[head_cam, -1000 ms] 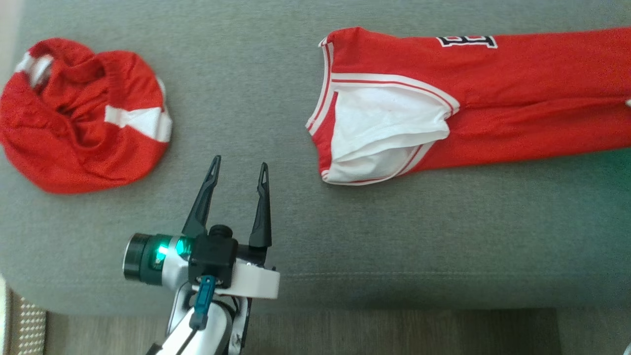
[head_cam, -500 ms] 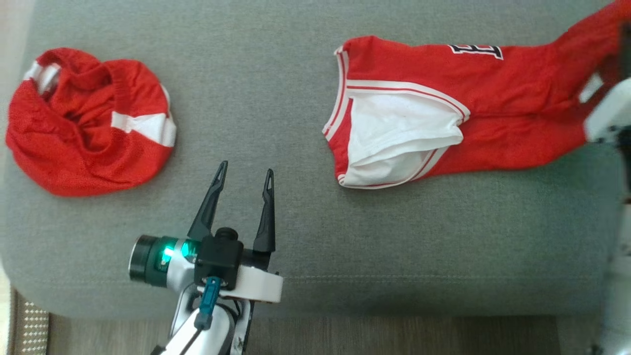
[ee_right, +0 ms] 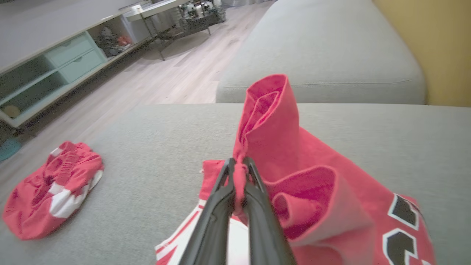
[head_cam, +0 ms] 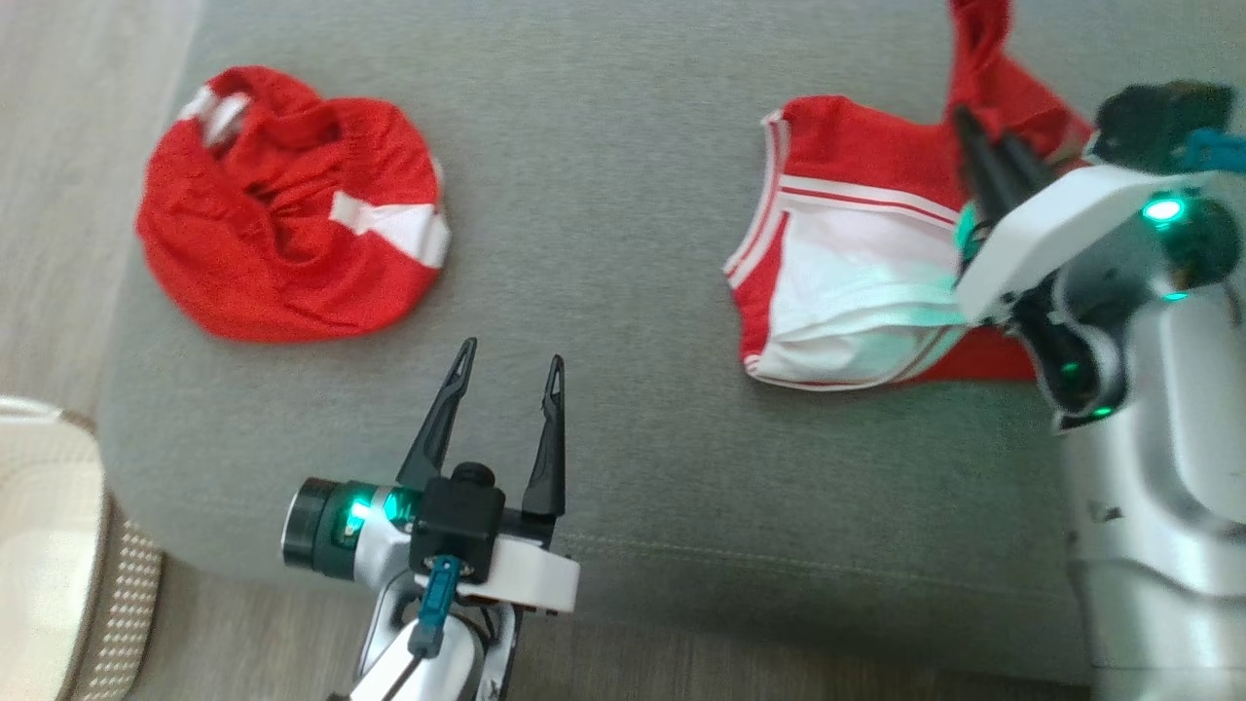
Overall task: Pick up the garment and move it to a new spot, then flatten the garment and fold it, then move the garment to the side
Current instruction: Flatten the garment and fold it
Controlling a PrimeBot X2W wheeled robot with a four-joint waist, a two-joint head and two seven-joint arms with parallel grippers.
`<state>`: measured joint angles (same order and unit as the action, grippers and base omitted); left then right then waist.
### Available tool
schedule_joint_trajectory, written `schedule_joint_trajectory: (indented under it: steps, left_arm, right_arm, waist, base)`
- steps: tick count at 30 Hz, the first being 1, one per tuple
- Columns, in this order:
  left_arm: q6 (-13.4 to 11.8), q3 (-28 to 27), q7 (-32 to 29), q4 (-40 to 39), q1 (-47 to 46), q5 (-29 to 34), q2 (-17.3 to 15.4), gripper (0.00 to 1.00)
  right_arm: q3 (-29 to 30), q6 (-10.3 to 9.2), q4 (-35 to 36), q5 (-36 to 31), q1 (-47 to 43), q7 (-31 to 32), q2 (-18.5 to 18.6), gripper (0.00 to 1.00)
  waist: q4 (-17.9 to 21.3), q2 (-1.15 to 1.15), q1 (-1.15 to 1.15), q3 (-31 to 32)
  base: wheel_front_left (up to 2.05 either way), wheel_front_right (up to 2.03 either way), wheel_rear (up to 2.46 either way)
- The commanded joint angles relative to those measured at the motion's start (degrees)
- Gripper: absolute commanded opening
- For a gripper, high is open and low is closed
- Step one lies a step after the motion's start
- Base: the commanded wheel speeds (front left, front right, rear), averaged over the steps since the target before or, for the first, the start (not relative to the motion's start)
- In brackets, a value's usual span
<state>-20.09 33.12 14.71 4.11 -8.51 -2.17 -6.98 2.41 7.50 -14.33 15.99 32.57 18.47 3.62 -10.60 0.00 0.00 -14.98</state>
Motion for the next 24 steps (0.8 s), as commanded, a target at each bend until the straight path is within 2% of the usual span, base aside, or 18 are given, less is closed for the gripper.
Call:
schedule_joint_trajectory:
  steps: [1, 11, 12, 13, 19, 24]
  left_arm:
    - [0.1, -1.4, 0.3, -1.5, -1.1, 0.2, 0.2, 1.00]
    - [0.1, -1.4, 0.3, -1.0, -0.6, -0.1, 1.2, 1.00]
    - [0.2, -1.4, 0.3, -1.0, -0.6, -0.1, 1.3, 1.00]
    - [0.2, -1.4, 0.3, -1.0, -0.6, -0.1, 1.3, 1.00]
    - [0.0, -1.8, 0.3, -1.0, -0.5, 0.0, 1.5, 1.00]
    - [-0.6, -2.7, 0.3, -1.7, 0.2, 0.1, 1.1, 1.00]
  right_arm:
    - [-2.1, -0.01, 1.2, 0.5, 2.9, -0.8, -0.7, 0.00]
    - [-9.0, -0.01, -8.1, 6.0, 3.8, -4.0, -0.7, 0.00]
    - [-9.2, -0.01, -8.9, 6.6, 4.0, -4.4, -0.7, 0.35]
    - [-9.2, -0.01, -9.7, 7.1, 4.3, -5.0, -0.7, 1.00]
    - [-7.2, -0.01, -8.8, 7.7, 5.6, -8.7, -0.7, 1.00]
    - [-2.3, -0.01, -3.6, 3.1, 4.7, -8.6, -0.7, 1.00]
  waist:
    - [-1.4, 0.00, 0.00, 0.3]
    - [-4.1, 0.00, 0.00, 0.8]
    - [-4.2, 0.00, 0.00, 0.8]
    - [-4.3, 0.00, 0.00, 0.8]
    - [-3.9, 0.00, 0.00, 1.0]
    - [-2.3, 0.00, 0.00, 1.0]
  base:
    - [0.00, 0.00, 0.00]
    - [0.00, 0.00, 0.00]
    - [0.00, 0.00, 0.00]
    - [0.00, 0.00, 0.00]
    - [0.00, 0.00, 0.00]
    - [0.00, 0.00, 0.00]
